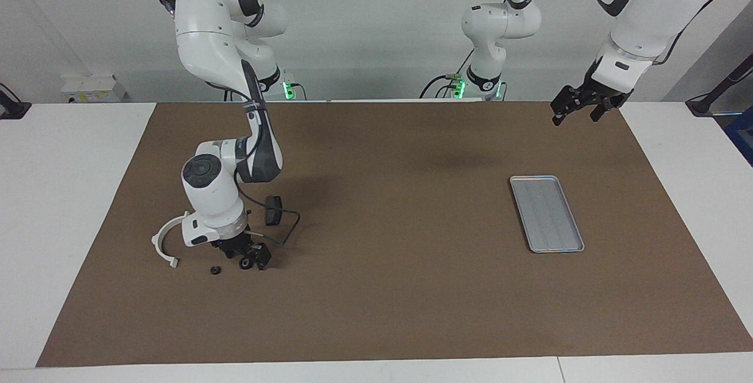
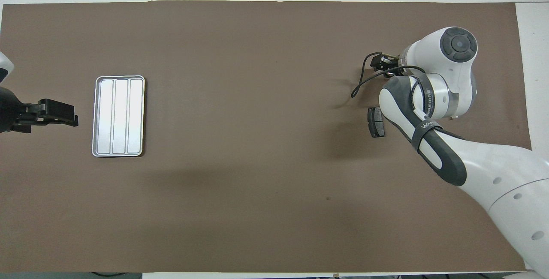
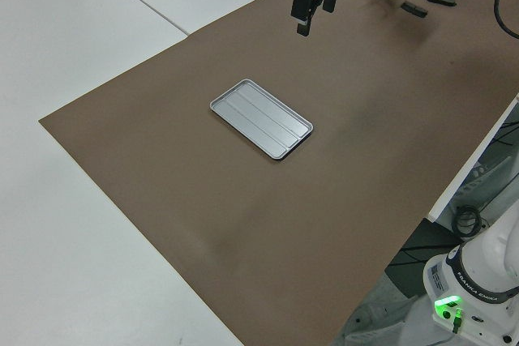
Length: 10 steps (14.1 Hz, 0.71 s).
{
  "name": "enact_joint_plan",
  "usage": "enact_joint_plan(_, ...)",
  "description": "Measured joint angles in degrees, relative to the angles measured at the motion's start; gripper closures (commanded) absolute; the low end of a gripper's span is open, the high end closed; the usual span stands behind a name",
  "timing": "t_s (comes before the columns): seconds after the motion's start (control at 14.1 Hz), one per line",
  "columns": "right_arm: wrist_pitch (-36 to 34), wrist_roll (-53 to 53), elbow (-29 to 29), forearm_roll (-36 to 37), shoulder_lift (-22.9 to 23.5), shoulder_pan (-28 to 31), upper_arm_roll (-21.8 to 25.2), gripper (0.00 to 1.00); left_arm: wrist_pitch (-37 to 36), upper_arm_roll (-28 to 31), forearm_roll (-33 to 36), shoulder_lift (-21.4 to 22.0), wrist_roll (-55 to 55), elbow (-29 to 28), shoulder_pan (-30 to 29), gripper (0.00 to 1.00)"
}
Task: Pick bearing gear from pile to tray
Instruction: 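Lower the right gripper and grasp the black bearing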
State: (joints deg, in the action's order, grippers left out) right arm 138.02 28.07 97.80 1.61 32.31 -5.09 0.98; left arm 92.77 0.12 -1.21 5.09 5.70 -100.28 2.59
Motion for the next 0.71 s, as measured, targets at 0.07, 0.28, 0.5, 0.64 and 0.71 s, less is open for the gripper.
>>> enact_joint_plan(0.07,0.0,0.0,0.0,0.0,0.0,0.0,0.0,0.05,0.0,0.0,0.0,0.0,0.0,0.0,0.0,0.00)
enact_joint_plan(0.28,0.0,0.0,-0.1,0.0,0.0,0.1,0.0,0.09,0.0,0.0,0.0,0.0,0.0,0.0,0.0,0.00)
enact_joint_plan(0.5,0.0,0.4,-0.2,0.0,0.1,0.1,0.0,0.24,0.0,0.0,0.0,0.0,0.0,0.0,0.0,0.00)
enact_joint_plan(0.64,0.0,0.8,-0.5,0.1,0.2,0.0,0.0,0.34,0.0,0.0,0.0,0.0,0.0,0.0,0.0,0.00)
enact_joint_plan(0.71,-0.1,0.8,-0.7,0.1,0.3,-0.1,0.0,0.38,0.0,0.0,0.0,0.0,0.0,0.0,0.0,0.00)
